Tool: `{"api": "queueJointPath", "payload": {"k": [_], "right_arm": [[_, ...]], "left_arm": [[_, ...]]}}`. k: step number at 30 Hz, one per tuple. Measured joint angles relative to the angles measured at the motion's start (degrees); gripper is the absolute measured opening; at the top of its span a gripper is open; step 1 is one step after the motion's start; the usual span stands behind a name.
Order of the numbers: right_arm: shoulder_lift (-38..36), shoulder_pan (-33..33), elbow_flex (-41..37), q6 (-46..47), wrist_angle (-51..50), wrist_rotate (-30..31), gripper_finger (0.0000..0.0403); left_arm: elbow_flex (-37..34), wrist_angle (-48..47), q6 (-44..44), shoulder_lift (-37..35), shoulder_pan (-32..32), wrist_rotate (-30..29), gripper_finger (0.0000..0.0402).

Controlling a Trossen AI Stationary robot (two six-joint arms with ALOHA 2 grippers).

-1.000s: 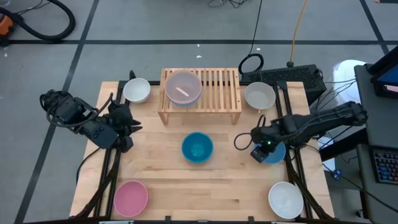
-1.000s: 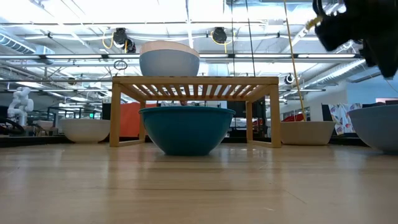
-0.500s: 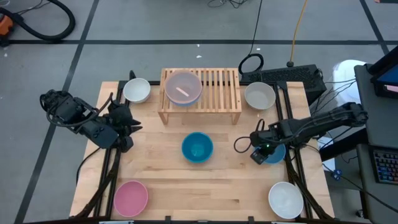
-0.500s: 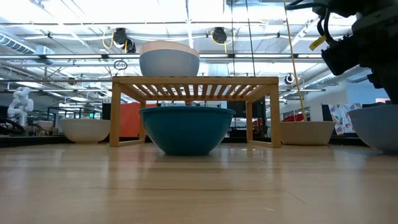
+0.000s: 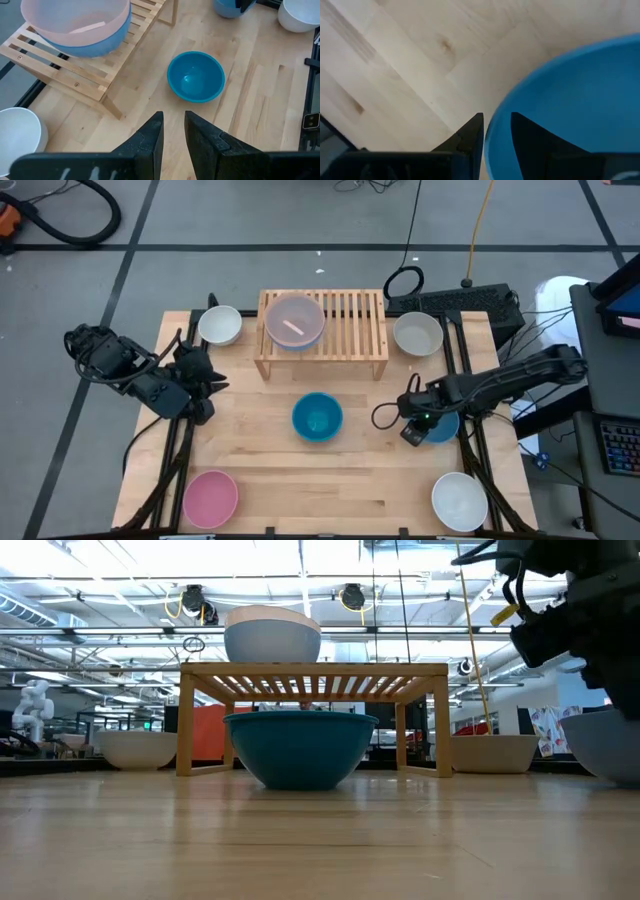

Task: Place and stack bowls onto a shelf
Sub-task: Put the right blue bowl on the shelf

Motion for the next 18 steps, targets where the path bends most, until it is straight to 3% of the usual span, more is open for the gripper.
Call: {"api": "queueJointPath", "payload": {"k": [9, 15, 18], "right_arm": [[6.73, 0.0, 0.01, -6.28, 0.55, 1.37, 0.0088], [7.79, 0.0, 0.33, -6.73, 0.34, 2.44, 0.0018], [6.18, 0.0, 0.19, -6.0, 1.2, 3.21, 0.0012]], "left_arm": [[0.0, 0.0, 0.02, 0.0, 0.02, 0.0, 0.0083], [0.0, 0.01, 0.09, 0.0, 0.02, 0.0, 0.0083], [0.0, 0.02, 0.24, 0.0, 0.02, -0.02, 0.0083]]}}
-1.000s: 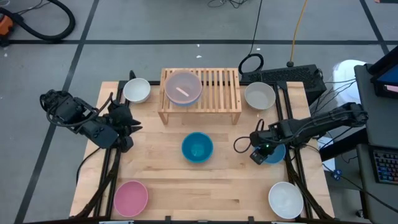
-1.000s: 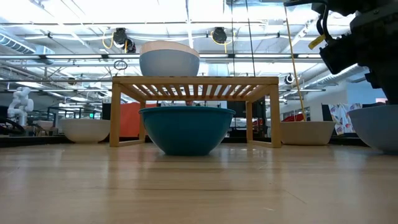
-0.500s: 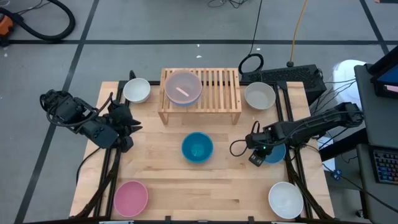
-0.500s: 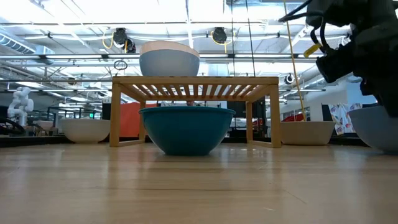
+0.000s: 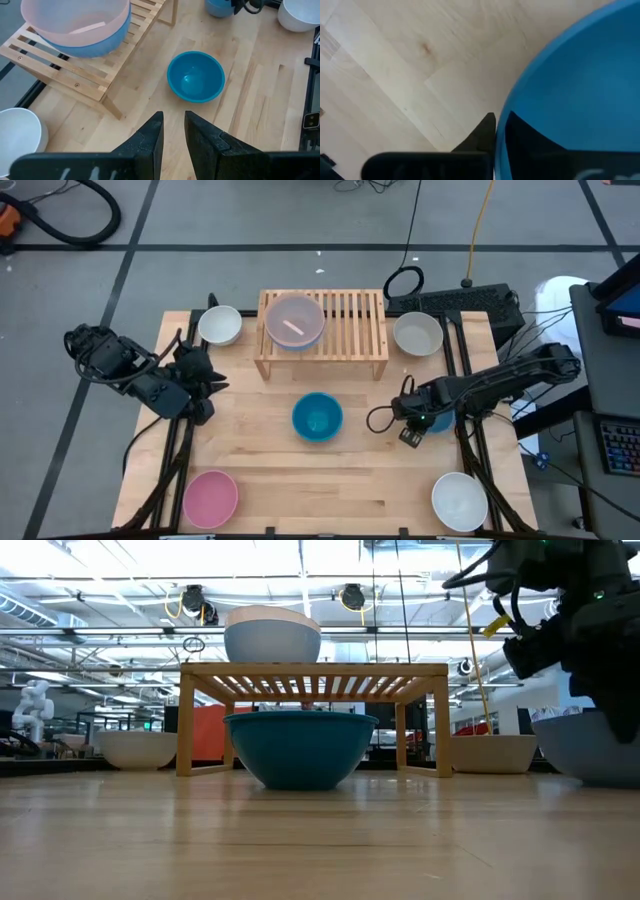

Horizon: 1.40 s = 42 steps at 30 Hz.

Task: Place and stack bowls onto a shelf
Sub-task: Put the right blue bowl on the shelf

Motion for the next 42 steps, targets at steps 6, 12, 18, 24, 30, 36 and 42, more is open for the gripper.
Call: {"api": "queueJointPath", "payload": {"k": [6, 12, 18, 24, 30, 36, 42], "right_arm": [[-5.22, 0.0, 4.87, 1.12, -7.07, -0.03, 0.0001], [-8.02, 0.0, 15.46, 1.02, -16.06, 3.58, 0.0001], [-7.11, -0.4, 29.03, -1.82, -27.96, 10.29, 0.0001], [-4.16, -3.95, 42.35, -7.29, -33.57, 13.32, 0.0001], [3.03, -10.02, 51.31, -20.92, -35.67, 13.16, 0.0001], [11.69, -17.2, 60.25, -31.67, -37.62, 13.24, 0.0001], [18.95, -24.04, 68.35, -41.74, -39.46, 13.09, 0.0]], "left_arm": [[0.0, -0.01, 0.42, 0.0, 0.0, 0.02, 0.0083], [0.0, -0.02, 0.61, 0.0, 0.0, -0.19, 0.0083], [0.0, 0.0, 0.84, 0.0, 0.0, -0.37, 0.0083], [0.0, 0.0, 0.94, -0.02, 0.0, -0.47, 0.0083], [0.0, 0.0, 1.3, -0.01, 0.0, -1.53, 0.0083], [0.0, 0.0, 1.04, 0.0, 0.0, -1.55, 0.0083], [0.0, 0.02, 0.81, -0.01, -0.01, -1.55, 0.0083]]}}
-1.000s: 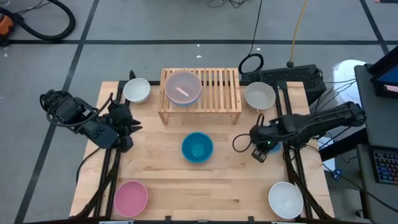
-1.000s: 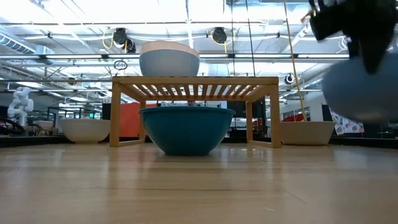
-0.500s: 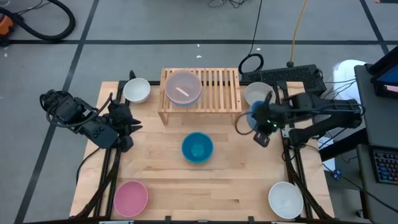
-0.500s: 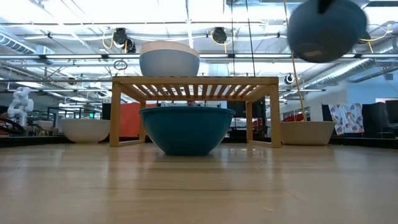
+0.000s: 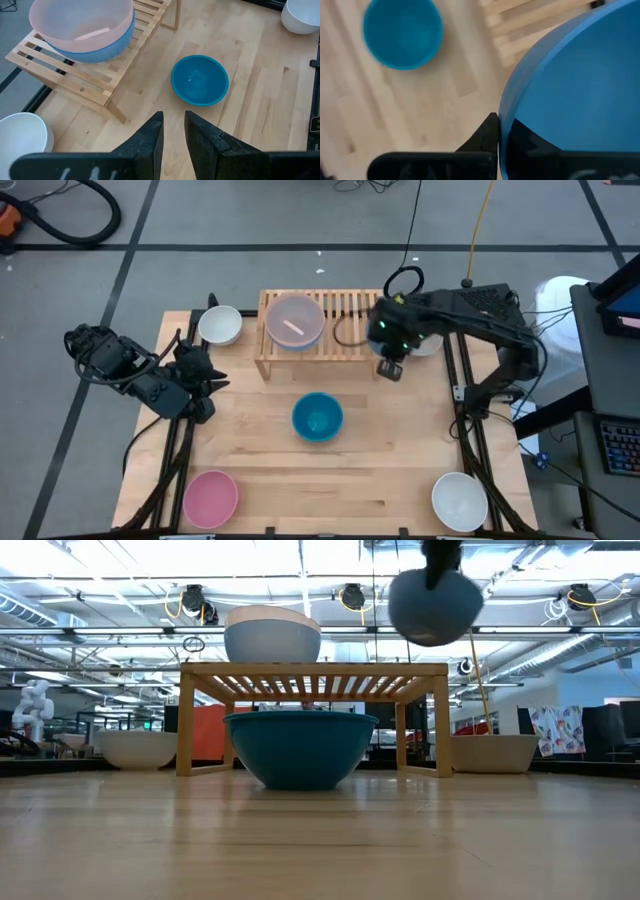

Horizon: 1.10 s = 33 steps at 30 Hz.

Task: Place and stack bowls onto a shelf
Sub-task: Put the right blue bowl on the shelf

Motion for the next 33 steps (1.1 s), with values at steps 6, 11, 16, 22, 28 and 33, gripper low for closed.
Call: {"api": "queueJointPath", "payload": {"k": [6, 11, 16, 22, 28, 33], "right_arm": [[5.56, -6.08, 2.78, -7.12, 0.37, 0.01, 0.0], [9.21, -8.75, 2.78, -12.51, 3.67, -0.09, 0.0], [11.34, -9.55, 2.78, -15.34, 6.46, -2.66, 0.0], [12.47, -9.06, 2.89, -17.16, 6.82, -4.08, 0.0001], [12.54, -8.24, 2.89, -22.15, 7.32, -6.04, 0.0001], [12.57, -8.39, 2.87, -23.1, 7.89, -6.03, 0.0001]], "left_arm": [[0.0, 0.0, 0.07, 0.0, 0.01, 0.02, 0.0083], [0.0, -0.02, 0.46, -0.01, -0.01, 0.04, 0.0083], [0.0, -0.02, 0.5, -0.01, 0.0, 0.04, 0.0083], [0.0, -0.02, 0.52, -0.01, 0.0, 0.06, 0.0083], [0.0, -0.02, 0.6, -0.01, 0.01, 0.07, 0.0083], [0.0, -0.02, 0.53, -0.01, 0.01, 0.06, 0.0083]]}}
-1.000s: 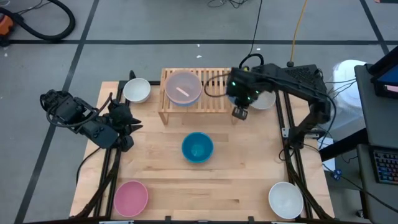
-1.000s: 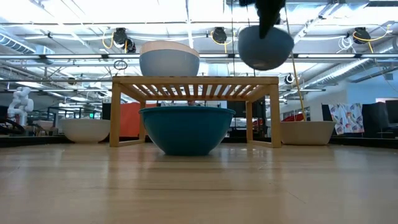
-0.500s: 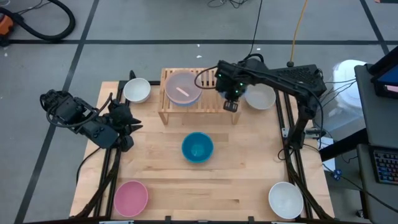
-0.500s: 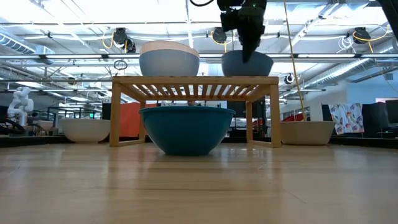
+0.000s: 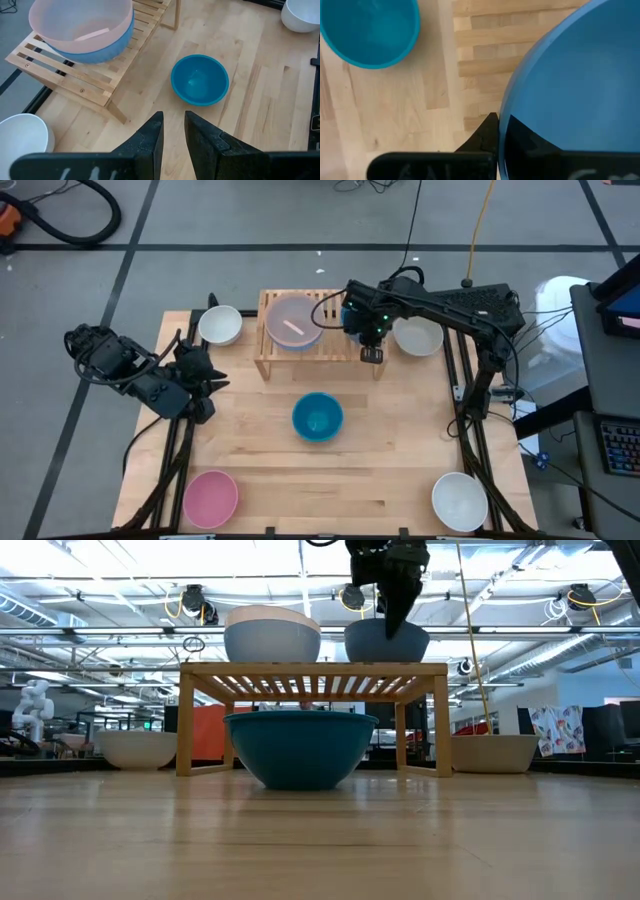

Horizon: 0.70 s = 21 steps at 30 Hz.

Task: Place and stack bowls onto a shelf
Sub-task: Put the right blue bowl on the shelf

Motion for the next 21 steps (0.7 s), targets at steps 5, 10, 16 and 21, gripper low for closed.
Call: {"api": "queueJointPath", "payload": {"k": [5, 10, 16, 21], "right_arm": [[0.02, -0.02, -0.07, -0.07, 1.8, -0.03, 0.0003], [0.17, 0.39, -0.15, -1.42, 2.86, -0.87, 0.0028], [0.15, 1.33, -0.15, -2.32, 2.88, -0.66, 0.0071], [-0.83, 2.24, -0.15, -4.96, 2.88, -0.13, 0.0101]], "left_arm": [[0.0, 0.0, -0.52, 0.0, 0.0, 0.02, 0.0083], [0.0, 0.0, -0.54, 0.0, 0.0, 0.02, 0.0083], [0.0, 0.0, -0.57, 0.0, 0.0, 0.02, 0.0083], [0.0, 0.0, -0.5, 0.0, 0.0, 0.02, 0.0083]]}}
